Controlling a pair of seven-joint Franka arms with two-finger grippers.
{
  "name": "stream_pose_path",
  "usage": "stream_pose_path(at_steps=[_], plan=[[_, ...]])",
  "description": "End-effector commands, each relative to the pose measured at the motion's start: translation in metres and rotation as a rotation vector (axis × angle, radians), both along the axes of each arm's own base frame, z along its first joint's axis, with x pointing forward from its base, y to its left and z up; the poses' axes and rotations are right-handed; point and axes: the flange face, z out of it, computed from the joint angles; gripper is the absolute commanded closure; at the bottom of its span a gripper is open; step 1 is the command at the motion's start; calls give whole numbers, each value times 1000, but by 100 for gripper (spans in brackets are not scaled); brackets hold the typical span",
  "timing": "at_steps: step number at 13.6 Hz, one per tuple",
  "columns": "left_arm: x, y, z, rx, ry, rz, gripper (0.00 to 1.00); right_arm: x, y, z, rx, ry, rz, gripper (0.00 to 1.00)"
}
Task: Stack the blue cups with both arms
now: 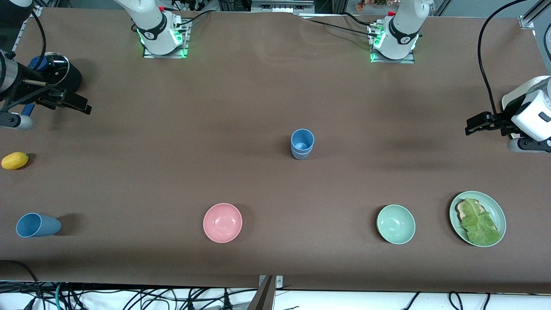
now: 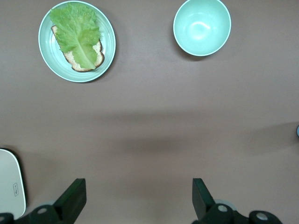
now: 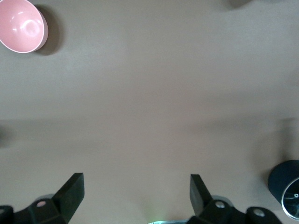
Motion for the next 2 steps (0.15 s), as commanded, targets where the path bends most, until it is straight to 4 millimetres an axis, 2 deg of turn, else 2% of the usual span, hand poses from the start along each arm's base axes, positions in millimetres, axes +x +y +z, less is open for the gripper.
stream_pose_path(at_steps=[1, 2], plan=[[-3, -2, 2, -12, -4, -25, 0, 1, -4, 5, -21, -12, 8, 0], [-2, -2, 2, -12, -5, -23, 0, 1, -6, 5, -23, -12, 5, 0]])
